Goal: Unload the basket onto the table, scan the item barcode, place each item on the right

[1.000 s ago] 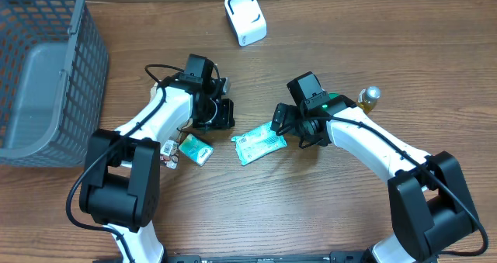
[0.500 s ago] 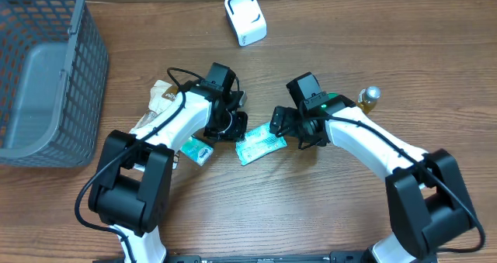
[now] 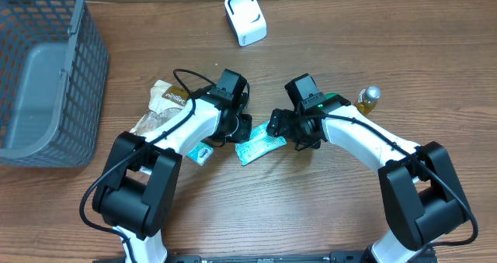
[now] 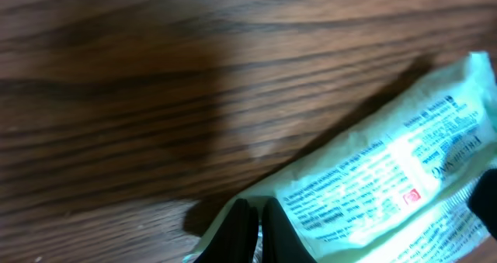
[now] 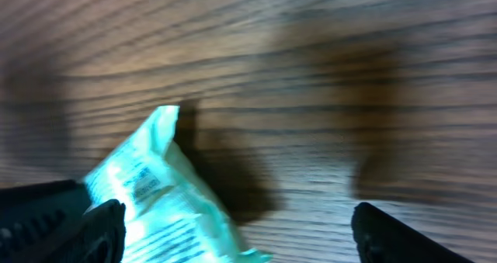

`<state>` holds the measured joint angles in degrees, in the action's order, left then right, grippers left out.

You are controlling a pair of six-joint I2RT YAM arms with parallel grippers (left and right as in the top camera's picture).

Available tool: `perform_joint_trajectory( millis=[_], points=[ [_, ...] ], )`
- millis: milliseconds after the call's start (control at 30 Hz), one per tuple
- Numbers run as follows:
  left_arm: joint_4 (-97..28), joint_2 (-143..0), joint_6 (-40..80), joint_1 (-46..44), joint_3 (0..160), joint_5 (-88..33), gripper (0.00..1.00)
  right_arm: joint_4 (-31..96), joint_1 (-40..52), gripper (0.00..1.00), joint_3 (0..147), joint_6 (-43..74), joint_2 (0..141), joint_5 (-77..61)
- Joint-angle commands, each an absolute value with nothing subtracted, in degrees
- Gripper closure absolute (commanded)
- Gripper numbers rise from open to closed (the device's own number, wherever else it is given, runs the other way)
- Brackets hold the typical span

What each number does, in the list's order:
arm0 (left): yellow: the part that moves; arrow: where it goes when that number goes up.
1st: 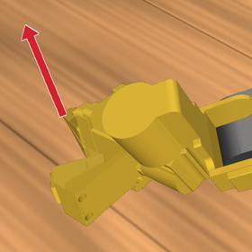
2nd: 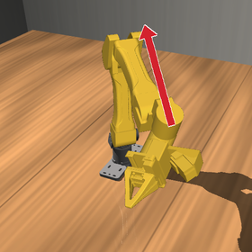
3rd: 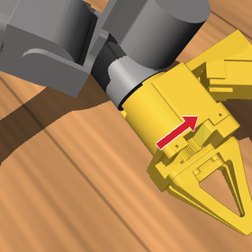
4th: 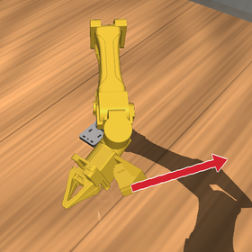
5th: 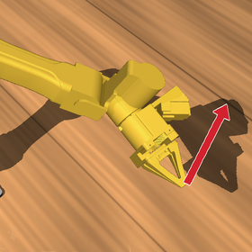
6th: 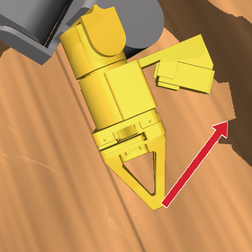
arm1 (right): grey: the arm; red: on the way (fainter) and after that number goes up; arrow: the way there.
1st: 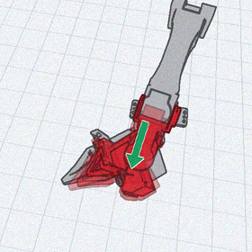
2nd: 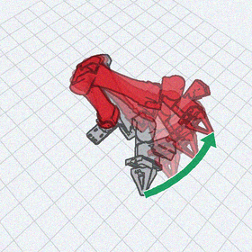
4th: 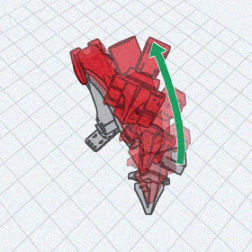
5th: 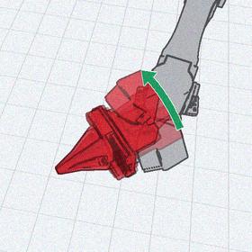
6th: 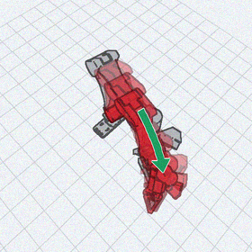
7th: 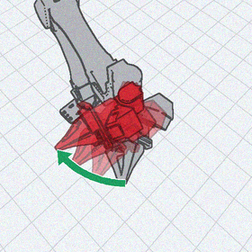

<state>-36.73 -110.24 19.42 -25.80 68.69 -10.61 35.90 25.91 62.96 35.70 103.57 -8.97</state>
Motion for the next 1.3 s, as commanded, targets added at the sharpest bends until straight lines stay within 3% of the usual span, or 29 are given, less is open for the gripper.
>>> perform_joint_trajectory(
  millis=[0, 367, 667, 1000, 1267],
  points=[
    [-37.2, -110.1, 22.8, -26.1, 66.0, -3.7, 0.96, 34.4, 25.7, 0.14, 61.8, 38.1, 103.7, -12.6],
    [-37.3, -110.3, 22.7, -26.0, 65.7, -2.9, 0.96, 26.4, 25.7, 0.42, 58.0, 45.4, 103.7, -16.3],
    [-37.2, -110.3, 22.7, -26.0, 65.7, -2.8, 0.96, 14.4, 25.7, 0.46, 52.5, 46.5, 103.7, -20.1],
    [-37.2, -110.3, 22.7, -26.0, 65.7, -2.7, 0.96, 10.1, 25.9, 0.68, 51.2, 46.3, 103.8, -21.3],
    [-37.2, -110.3, 22.3, -26.0, 65.7, -2.3, 0.96, 7.5, 26.0, 0.68, 51.1, 41.7, 103.8, -27.1]
  ],
)
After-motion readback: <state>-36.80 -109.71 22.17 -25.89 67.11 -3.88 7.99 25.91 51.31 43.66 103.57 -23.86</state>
